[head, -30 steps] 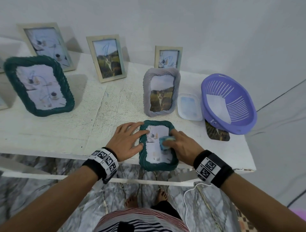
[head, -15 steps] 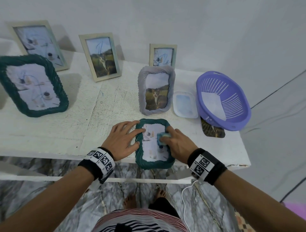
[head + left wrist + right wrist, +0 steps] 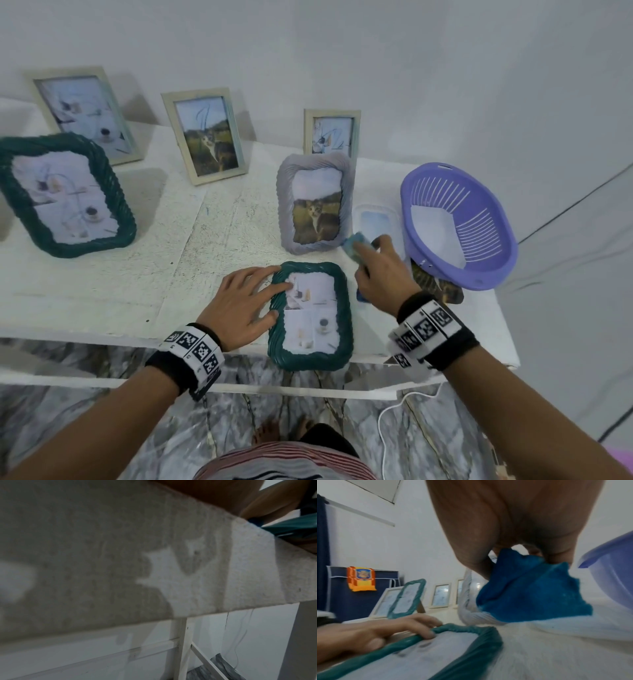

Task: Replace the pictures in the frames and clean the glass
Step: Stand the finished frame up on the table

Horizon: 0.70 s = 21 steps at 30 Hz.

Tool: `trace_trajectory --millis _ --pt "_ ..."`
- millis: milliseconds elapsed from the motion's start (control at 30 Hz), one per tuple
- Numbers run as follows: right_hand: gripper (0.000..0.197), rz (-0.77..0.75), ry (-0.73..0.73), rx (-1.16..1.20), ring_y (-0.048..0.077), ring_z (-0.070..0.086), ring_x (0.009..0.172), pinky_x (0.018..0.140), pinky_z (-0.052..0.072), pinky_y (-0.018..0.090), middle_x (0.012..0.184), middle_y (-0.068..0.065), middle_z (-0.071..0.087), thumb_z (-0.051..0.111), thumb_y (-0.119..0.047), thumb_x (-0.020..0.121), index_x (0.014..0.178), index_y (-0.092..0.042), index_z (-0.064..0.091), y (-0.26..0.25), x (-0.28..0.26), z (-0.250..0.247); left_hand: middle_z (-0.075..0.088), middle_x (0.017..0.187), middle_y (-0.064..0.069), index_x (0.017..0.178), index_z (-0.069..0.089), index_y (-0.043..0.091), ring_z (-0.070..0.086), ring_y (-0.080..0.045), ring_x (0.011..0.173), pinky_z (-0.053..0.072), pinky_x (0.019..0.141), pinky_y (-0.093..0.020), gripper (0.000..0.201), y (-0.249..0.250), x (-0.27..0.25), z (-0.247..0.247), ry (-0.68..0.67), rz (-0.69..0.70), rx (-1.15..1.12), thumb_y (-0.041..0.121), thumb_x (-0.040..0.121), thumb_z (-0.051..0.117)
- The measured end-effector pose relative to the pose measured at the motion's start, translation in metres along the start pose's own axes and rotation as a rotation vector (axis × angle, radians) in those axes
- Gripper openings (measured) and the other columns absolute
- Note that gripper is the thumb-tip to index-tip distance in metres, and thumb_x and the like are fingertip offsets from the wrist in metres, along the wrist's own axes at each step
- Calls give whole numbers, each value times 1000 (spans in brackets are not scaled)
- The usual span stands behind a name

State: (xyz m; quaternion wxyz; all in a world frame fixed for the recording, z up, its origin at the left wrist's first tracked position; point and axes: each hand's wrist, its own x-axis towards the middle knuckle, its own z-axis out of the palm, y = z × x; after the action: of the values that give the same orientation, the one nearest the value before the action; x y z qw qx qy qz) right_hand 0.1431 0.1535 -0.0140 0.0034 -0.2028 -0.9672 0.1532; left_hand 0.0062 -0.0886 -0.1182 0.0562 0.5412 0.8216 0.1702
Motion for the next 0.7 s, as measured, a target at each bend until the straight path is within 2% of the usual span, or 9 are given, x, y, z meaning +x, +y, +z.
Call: trace_trajectory --millis 100,200,333,400,500,567,633,667,700 --pt "43 183 34 -81 35 50 91 74 33 35 124 21 38 48 -10 88 130 -2 41 0 36 0 34 155 7 143 44 38 34 -22 134 22 109 -40 51 0 0 -1 -1 10 -22 48 93 38" --pt "59 230 42 -202 37 43 115 90 37 39 130 26 36 50 -13 87 139 5 28 8 69 9 33 156 7 143 45 37 36 -23 134 26 109 -43 51 0 -1 -2 4 16 -41 47 93 41" --pt "61 315 -11 -178 41 44 118 95 38 39 141 29 29 49 -13 88 140 7 25 23 90 24 30 157 8 144 43 39 34 -23 135 26 110 -43 51 1 0 -4 -3 9 -42 47 94 42" --pt "63 318 -34 -166 45 40 123 102 35 42 148 31 18 46 -12 90 145 2 19 26 85 26 30 157 8 144 44 38 34 -23 135 25 110 -42 50 2 -1 -5 -3 9 -46 47 94 42" --pt "60 201 -28 -174 49 22 136 113 22 50 151 33 11 38 -13 92 147 1 20 23 61 24 30 157 8 146 41 37 34 -21 135 26 110 -41 52 4 -1 -6 9 15 -47 46 95 42" --pt "52 29 67 -193 51 32 130 108 32 55 143 34 32 44 -8 87 135 12 40 14 35 20 30 157 9 149 36 35 33 -20 136 27 110 -41 55 7 -2 -7 15 3 -66 47 95 42" --pt "33 -67 204 -212 47 55 105 85 50 52 123 28 56 50 -6 81 105 13 63 4 5 16 31 157 7 149 35 32 35 -20 136 30 110 -42 58 8 -2 -7 33 -25 -95 48 94 43" --pt "31 -53 193 -162 44 56 98 81 50 49 120 24 58 46 -8 85 102 11 64 -1 -10 16 32 156 6 149 37 31 36 -21 136 31 109 -42 59 9 -2 -7 50 -45 -117 49 93 45" --pt "36 -14 130 -70 41 53 100 84 47 47 122 21 55 43 -11 91 117 9 58 -6 -24 17 34 155 5 147 40 30 38 -21 134 33 108 -43 59 11 -3 -6 70 -73 -144 48 92 47"
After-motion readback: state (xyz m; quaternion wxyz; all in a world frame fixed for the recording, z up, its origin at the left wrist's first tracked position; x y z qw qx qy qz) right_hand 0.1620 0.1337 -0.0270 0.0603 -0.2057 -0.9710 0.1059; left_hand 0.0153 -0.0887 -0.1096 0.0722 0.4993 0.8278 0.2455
